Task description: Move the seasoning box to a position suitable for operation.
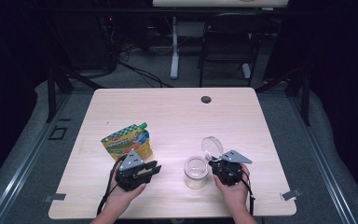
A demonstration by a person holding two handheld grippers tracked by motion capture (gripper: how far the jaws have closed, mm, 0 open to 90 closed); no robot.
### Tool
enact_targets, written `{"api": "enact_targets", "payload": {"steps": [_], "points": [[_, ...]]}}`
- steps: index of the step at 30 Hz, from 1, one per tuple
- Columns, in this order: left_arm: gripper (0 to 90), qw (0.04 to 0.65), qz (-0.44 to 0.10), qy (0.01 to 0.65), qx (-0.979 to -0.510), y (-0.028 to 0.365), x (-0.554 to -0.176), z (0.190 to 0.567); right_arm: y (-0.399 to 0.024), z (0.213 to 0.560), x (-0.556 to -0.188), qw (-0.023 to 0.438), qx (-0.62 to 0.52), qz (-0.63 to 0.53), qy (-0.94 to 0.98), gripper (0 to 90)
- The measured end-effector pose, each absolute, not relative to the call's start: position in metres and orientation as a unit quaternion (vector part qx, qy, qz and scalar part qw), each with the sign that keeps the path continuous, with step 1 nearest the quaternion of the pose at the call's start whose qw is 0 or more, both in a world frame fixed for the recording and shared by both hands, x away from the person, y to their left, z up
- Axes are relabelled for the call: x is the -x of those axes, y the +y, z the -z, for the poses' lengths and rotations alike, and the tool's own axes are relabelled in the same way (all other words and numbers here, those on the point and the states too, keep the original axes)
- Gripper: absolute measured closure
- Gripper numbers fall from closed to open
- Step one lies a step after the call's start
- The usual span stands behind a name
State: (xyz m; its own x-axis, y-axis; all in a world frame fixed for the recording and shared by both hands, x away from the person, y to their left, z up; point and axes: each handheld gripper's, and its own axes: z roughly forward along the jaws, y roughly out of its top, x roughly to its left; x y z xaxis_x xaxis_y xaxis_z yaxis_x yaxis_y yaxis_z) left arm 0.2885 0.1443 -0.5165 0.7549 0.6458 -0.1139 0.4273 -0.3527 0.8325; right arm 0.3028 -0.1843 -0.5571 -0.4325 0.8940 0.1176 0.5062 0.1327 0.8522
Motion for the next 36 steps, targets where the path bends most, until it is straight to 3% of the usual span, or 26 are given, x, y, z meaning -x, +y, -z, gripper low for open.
{"api": "enact_targets", "payload": {"steps": [27,36], "points": [[72.0,0.472,-0.133,0.342,-0.802,0.158,-0.287,0.508,-0.21,0.556,-0.305,0.258,-0.51,-0.427,0.7,83.2],[71.5,0.467,-0.138,0.356,-0.798,0.171,-0.286,0.508,-0.228,0.556,-0.303,0.232,-0.534,-0.444,0.681,80.1]]}}
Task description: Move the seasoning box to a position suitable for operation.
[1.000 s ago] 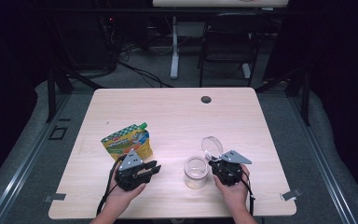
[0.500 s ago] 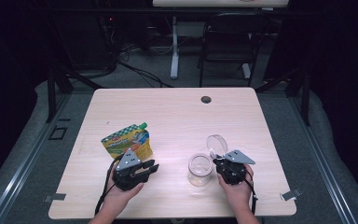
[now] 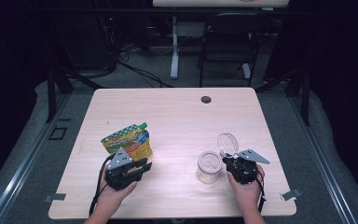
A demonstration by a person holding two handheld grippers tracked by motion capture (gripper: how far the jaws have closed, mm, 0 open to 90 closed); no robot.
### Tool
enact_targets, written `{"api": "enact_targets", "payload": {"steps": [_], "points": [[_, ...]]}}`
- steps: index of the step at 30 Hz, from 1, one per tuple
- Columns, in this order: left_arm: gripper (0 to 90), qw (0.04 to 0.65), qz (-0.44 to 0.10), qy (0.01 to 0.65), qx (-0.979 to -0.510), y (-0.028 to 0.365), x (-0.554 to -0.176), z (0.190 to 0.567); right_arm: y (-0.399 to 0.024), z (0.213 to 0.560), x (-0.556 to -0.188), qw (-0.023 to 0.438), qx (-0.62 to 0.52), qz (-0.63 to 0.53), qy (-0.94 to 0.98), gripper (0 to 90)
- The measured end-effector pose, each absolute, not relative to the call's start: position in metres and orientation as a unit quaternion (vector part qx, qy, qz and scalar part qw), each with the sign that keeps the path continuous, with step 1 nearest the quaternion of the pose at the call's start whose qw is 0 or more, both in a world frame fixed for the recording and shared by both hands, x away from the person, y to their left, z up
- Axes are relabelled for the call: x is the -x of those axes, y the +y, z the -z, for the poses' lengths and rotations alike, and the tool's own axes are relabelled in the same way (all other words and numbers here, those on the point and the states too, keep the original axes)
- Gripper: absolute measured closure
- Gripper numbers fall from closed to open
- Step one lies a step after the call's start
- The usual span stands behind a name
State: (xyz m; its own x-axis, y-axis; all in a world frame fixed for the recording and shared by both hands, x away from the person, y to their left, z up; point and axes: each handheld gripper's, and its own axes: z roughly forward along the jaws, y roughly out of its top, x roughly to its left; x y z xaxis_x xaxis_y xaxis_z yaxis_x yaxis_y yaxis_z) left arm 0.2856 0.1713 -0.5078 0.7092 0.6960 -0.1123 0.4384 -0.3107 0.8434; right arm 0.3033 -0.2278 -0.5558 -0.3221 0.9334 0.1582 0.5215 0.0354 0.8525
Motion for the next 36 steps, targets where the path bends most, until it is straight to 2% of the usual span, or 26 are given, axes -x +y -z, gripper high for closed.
{"api": "enact_targets", "payload": {"steps": [5,6,16,28,33,36], "points": [[70.7,0.47,-0.143,0.364,-0.791,0.181,-0.285,0.507,-0.233,0.554,-0.301,0.213,-0.544,-0.452,0.674,74.5],[69.7,0.469,-0.144,0.367,-0.79,0.184,-0.285,0.507,-0.234,0.552,-0.299,0.194,-0.555,-0.451,0.672,71.7],[67.5,0.466,-0.153,0.403,-0.773,0.222,-0.283,0.506,-0.237,0.538,-0.282,0.188,-0.575,-0.41,0.683,64.9],[65.5,0.461,-0.169,0.428,-0.759,0.248,-0.279,0.502,-0.239,0.529,-0.262,0.181,-0.566,-0.395,0.701,64.3],[61.7,0.457,-0.174,0.428,-0.76,0.255,-0.28,0.503,-0.244,0.525,-0.253,0.201,-0.549,-0.413,0.698,63.2],[58.3,0.455,-0.184,0.437,-0.754,0.262,-0.282,0.505,-0.247,0.529,-0.253,0.196,-0.548,-0.427,0.692,63.3]]}}
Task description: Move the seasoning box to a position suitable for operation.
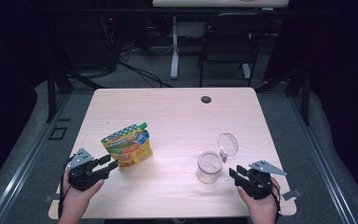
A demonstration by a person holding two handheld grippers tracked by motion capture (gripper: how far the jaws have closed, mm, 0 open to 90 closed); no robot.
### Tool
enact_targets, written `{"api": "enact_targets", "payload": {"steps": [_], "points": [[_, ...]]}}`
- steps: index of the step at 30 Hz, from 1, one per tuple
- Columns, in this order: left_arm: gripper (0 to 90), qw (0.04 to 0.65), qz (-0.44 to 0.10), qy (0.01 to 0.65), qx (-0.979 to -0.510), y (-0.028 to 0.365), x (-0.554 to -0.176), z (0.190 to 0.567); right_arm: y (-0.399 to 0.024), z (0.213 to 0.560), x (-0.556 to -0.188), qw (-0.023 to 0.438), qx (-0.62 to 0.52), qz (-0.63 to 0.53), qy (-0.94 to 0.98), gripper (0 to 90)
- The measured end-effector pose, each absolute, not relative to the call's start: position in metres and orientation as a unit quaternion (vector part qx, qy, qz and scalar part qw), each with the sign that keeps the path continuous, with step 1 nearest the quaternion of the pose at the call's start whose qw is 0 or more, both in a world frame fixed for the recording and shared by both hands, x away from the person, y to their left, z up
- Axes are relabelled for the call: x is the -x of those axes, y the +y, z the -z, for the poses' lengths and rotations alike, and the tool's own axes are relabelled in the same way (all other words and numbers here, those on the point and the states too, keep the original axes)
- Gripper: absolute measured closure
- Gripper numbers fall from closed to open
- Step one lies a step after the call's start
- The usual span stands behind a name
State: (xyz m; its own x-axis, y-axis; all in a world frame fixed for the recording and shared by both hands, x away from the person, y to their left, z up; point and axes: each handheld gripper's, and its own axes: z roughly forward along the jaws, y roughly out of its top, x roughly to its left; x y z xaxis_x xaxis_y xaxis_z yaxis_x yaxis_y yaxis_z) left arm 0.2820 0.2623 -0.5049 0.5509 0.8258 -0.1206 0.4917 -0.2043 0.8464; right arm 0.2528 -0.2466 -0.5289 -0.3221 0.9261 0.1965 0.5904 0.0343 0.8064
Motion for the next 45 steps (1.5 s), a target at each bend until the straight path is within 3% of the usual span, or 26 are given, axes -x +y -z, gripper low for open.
{"api": "enact_targets", "payload": {"steps": [14,25,33,38,45], "points": [[47.4,0.461,-0.171,0.461,-0.738,0.28,-0.301,0.516,-0.25,0.541,-0.253,0.175,-0.559,-0.423,0.691,62.3],[45.7,0.462,-0.143,0.445,-0.754,0.266,-0.318,0.52,-0.262,0.546,-0.245,0.172,-0.579,-0.418,0.679,61.9],[47.6,0.473,-0.133,0.43,-0.758,0.257,-0.325,0.52,-0.27,0.547,-0.238,0.173,-0.589,-0.415,0.671,61.8],[56.5,0.474,-0.13,0.423,-0.761,0.253,-0.325,0.52,-0.271,0.548,-0.238,0.173,-0.593,-0.417,0.666,61.8],[57.6,0.471,-0.136,0.426,-0.761,0.249,-0.322,0.519,-0.268,0.549,-0.241,0.172,-0.591,-0.417,0.669,61.8]]}}
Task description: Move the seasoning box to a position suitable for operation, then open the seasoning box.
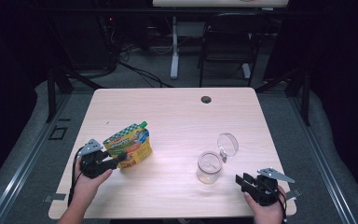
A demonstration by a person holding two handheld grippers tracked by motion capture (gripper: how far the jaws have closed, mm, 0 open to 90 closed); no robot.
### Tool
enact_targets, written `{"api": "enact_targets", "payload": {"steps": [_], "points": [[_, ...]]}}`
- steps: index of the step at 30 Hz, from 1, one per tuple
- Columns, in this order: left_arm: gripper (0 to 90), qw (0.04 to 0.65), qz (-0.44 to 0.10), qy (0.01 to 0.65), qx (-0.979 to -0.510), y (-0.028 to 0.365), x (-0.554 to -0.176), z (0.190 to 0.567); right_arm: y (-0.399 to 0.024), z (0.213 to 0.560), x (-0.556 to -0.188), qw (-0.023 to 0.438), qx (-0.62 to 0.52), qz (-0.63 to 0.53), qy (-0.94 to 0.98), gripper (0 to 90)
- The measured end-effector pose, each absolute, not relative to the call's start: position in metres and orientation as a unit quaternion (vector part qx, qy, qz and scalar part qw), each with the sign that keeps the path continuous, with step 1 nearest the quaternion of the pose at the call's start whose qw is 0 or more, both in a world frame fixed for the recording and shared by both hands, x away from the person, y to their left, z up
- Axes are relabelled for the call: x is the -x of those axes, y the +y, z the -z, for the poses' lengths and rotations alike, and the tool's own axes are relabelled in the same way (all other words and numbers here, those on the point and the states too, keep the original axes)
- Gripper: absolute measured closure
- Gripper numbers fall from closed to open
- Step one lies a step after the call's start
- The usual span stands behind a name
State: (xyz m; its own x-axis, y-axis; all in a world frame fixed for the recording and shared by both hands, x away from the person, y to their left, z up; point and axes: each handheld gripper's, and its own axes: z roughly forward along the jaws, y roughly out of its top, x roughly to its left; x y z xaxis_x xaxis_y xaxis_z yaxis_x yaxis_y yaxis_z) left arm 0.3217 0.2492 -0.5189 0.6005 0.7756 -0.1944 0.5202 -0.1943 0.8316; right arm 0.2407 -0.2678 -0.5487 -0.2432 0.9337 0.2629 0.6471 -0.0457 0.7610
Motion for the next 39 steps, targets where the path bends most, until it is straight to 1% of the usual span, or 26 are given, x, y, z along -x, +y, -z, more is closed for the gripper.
{"api": "enact_targets", "payload": {"steps": [16,22,27,39], "points": [[61.5,0.483,-0.107,0.424,-0.759,0.245,-0.32,0.517,-0.265,0.549,-0.243,0.171,-0.589,-0.419,0.669,61.3],[52.6,0.477,-0.103,0.431,-0.759,0.24,-0.324,0.522,-0.265,0.55,-0.243,0.171,-0.589,-0.418,0.67,61.0],[49.9,0.466,-0.1,0.431,-0.766,0.24,-0.329,0.525,-0.266,0.55,-0.242,0.17,-0.591,-0.419,0.668,60.9],[45.3,0.471,-0.079,0.434,-0.764,0.237,-0.334,0.534,-0.267,0.55,-0.24,0.171,-0.593,-0.419,0.666,60.4]]}}
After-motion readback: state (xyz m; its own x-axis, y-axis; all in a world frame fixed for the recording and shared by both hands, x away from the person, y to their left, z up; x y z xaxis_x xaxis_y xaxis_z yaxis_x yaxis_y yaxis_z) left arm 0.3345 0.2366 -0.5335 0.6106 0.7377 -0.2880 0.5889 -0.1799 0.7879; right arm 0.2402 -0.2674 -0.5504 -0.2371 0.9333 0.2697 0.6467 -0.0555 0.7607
